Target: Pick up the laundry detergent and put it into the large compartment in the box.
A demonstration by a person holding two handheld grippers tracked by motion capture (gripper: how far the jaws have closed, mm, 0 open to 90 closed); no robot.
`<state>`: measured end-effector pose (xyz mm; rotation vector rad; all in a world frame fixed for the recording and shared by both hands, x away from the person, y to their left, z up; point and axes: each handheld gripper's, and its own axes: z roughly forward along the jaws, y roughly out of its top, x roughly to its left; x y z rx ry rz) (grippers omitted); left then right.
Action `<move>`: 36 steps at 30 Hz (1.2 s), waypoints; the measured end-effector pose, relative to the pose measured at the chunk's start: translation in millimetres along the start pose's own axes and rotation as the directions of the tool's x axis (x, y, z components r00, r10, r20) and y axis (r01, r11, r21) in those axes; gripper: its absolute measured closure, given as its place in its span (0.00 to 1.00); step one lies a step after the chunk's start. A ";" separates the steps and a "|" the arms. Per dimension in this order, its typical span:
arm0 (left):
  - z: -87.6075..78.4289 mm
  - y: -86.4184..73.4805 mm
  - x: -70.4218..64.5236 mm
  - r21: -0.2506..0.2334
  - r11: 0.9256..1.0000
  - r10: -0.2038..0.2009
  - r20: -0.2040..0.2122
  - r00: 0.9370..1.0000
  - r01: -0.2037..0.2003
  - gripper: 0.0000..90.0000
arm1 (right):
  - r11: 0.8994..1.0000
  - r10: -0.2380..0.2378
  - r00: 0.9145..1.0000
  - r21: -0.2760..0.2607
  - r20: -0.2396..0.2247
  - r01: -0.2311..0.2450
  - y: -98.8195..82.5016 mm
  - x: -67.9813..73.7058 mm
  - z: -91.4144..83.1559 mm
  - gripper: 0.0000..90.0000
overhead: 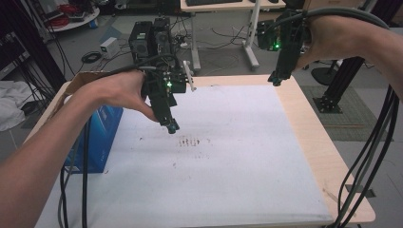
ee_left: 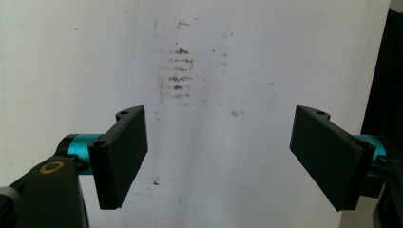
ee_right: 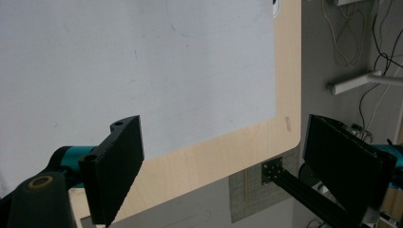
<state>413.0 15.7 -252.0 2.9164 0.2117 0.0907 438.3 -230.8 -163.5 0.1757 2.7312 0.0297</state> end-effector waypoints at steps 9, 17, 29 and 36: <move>6.5 -2.8 -0.4 0.003 1.000 -0.008 0.011 1.000 0.008 0.23 | 1.000 0.003 1.000 -0.001 -0.002 -0.003 -0.8 -0.9 4.1 0.14; 8.6 -3.4 0.0 0.001 1.000 -0.006 0.022 1.000 0.006 0.23 | 1.000 -0.001 1.000 -0.006 0.001 0.001 -0.3 -1.4 5.0 0.14; 10.2 -3.3 -0.9 0.014 1.000 -0.003 0.018 1.000 0.002 0.23 | 1.000 0.006 1.000 -0.003 0.002 -0.006 -1.0 -0.3 4.4 0.14; 9.4 -3.5 -2.6 0.015 1.000 0.001 0.019 1.000 -0.001 0.23 | 1.000 0.004 1.000 0.002 0.003 -0.004 -0.2 1.3 3.8 0.14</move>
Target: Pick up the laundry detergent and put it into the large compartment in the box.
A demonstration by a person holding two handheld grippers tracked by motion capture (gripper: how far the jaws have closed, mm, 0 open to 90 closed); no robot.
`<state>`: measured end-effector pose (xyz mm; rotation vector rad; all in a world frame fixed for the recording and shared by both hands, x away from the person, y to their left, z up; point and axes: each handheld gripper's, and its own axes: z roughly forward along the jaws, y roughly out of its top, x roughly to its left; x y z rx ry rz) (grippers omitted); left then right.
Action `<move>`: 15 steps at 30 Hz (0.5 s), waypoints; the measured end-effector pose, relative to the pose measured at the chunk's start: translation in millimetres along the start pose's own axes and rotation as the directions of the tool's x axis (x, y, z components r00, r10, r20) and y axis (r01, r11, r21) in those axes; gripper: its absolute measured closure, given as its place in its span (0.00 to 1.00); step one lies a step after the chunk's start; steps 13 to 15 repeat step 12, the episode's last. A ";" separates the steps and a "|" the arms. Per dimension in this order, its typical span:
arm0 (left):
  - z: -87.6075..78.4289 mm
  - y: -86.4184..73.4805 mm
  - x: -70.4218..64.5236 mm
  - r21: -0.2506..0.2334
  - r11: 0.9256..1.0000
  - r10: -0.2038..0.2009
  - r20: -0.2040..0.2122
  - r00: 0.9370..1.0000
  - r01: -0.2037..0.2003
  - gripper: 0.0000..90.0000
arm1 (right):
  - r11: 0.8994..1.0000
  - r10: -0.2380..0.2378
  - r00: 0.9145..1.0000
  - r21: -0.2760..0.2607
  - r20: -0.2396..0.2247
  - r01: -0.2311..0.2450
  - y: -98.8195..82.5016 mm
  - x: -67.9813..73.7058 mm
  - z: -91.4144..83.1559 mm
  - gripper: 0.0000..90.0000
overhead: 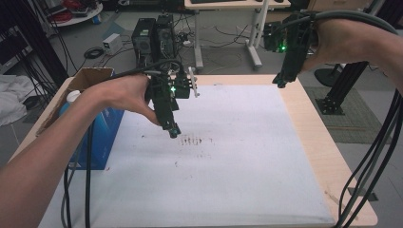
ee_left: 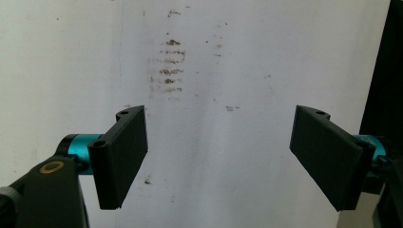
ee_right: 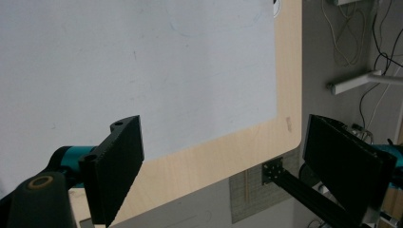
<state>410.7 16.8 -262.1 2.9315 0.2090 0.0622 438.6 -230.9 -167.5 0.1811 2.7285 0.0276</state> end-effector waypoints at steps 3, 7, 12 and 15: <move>-0.3 -0.2 -0.6 0.000 1.000 0.003 -0.002 1.000 -0.003 0.23 | 1.000 0.002 1.000 -0.004 0.001 -0.002 0.1 0.3 -0.6 0.14; -0.6 -0.4 -1.6 0.004 1.000 0.002 0.000 1.000 -0.002 0.23 | 1.000 -0.001 1.000 -0.002 0.003 0.001 -0.3 1.0 -1.0 0.14; -1.3 0.1 -3.5 0.001 1.000 0.005 -0.004 1.000 -0.005 0.23 | 1.000 0.000 1.000 -0.014 0.002 0.000 -0.5 2.1 -2.7 0.14; -1.3 0.1 -3.5 0.001 1.000 0.005 -0.004 1.000 -0.005 0.23 | 1.000 0.000 1.000 -0.014 0.002 0.000 -0.5 2.1 -2.7 0.14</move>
